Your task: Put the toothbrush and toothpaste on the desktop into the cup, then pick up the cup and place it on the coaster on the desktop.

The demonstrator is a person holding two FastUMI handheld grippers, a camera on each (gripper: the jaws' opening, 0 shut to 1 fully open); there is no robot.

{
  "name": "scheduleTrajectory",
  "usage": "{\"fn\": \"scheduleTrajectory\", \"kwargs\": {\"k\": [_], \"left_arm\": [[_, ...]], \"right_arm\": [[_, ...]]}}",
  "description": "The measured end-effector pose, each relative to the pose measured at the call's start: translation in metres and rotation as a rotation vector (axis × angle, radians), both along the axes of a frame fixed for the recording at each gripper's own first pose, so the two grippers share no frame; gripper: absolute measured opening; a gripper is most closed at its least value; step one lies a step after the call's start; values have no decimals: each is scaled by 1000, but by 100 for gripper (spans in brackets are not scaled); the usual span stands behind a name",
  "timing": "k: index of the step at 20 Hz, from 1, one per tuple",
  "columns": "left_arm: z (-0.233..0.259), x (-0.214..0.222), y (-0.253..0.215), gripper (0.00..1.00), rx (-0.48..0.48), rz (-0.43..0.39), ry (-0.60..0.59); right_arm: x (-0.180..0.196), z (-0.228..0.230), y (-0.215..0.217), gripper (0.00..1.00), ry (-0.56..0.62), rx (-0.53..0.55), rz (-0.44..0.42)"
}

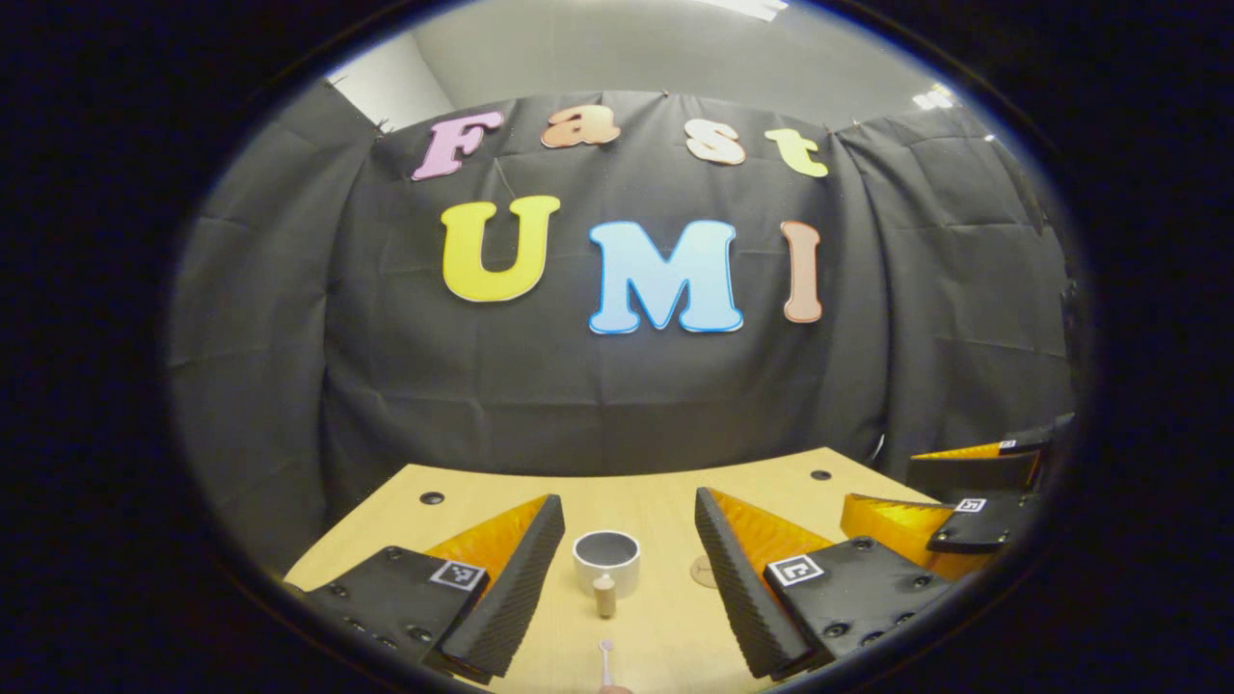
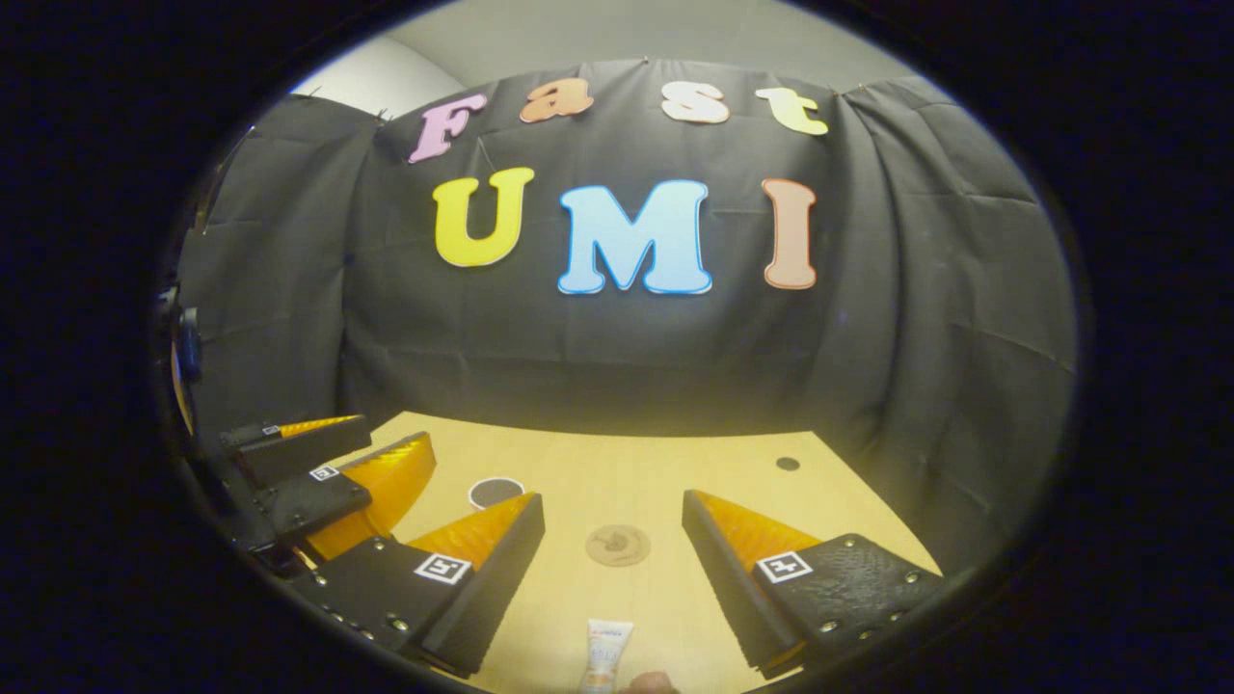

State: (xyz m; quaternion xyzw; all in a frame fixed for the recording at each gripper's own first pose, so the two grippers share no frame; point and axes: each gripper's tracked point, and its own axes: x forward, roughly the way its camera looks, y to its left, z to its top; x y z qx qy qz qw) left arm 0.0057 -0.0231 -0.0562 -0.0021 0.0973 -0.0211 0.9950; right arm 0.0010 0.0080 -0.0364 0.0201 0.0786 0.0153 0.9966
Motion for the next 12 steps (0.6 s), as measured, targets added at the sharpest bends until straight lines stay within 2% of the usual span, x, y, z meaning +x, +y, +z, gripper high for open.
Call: {"fn": "scheduleTrajectory", "kwargs": {"k": [4,12], "left_arm": [[-33,-4,-8,90,13,-20,101],[-110,-11,-6,91,-38,-12,370]], "right_arm": [[1,-21,3,92,78,12,10],[5,-78,6,92,294,42,6]]}}
